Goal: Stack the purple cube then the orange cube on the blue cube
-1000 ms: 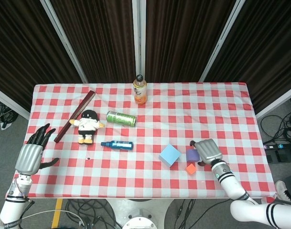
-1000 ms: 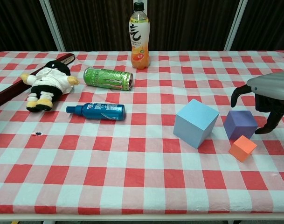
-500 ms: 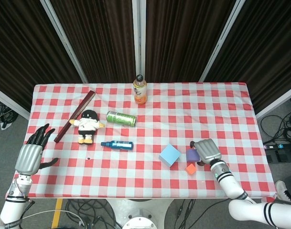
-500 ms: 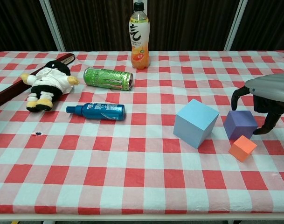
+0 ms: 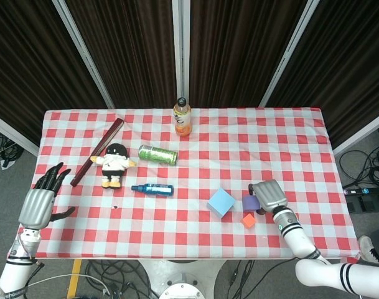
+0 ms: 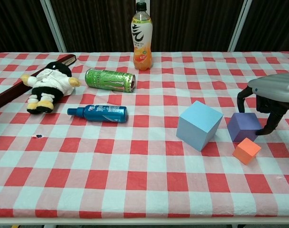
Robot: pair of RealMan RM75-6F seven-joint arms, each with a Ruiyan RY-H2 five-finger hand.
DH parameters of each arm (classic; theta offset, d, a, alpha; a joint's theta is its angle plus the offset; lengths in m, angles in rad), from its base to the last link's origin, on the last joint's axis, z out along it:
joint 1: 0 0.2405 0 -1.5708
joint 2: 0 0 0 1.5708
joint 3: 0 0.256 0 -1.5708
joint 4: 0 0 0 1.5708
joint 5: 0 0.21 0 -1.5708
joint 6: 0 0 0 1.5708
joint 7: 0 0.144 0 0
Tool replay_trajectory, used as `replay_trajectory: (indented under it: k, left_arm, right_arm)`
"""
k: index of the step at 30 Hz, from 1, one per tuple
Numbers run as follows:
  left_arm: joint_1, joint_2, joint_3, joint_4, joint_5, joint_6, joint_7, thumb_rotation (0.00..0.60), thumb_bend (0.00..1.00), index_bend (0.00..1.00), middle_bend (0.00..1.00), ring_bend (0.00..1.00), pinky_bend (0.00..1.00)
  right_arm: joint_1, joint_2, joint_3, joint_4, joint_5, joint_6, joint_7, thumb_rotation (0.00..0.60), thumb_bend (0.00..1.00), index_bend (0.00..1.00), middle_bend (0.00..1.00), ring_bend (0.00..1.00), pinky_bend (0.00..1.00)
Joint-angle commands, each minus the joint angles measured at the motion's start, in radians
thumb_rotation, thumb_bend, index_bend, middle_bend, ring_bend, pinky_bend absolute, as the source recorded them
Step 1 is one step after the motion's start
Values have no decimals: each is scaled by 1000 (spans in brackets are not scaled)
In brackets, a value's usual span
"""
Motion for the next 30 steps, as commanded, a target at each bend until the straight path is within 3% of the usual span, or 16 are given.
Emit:
replay_trajectory:
  k: [1,7,14,23,30]
  left_arm:
    - [0,0,0,2,-1,-2,-2,600,0,159,109,82,207]
    - [-1,-1,1,6,-1,-5,-5,600,0,159,109,82,207]
    - [-2,-3,1,9,-3,-10,-6,600,0,159,109,82,206]
    - [-6,-13,1,28,-14,-28,-13,600,0,159,109,82,207]
    - [-11,-31,-6,58,-40,-51,2,600,0,159,109,82,206]
  right_arm:
    - [-1,1,3,-1,-3,3,6,600,58,505,1000,937,869]
    - [1,42,11,-26,-36,3,27,600,61,524,1000,939,871]
    - [23,159,40,-81,-105,-24,70,600,60,533,1000,939,870]
    - [113,346,104,-132,-317,-199,245,600,62,539,1000,939,870]
    - [181,377,122,-125,-449,-325,378,600,64,547,1000,939,870]
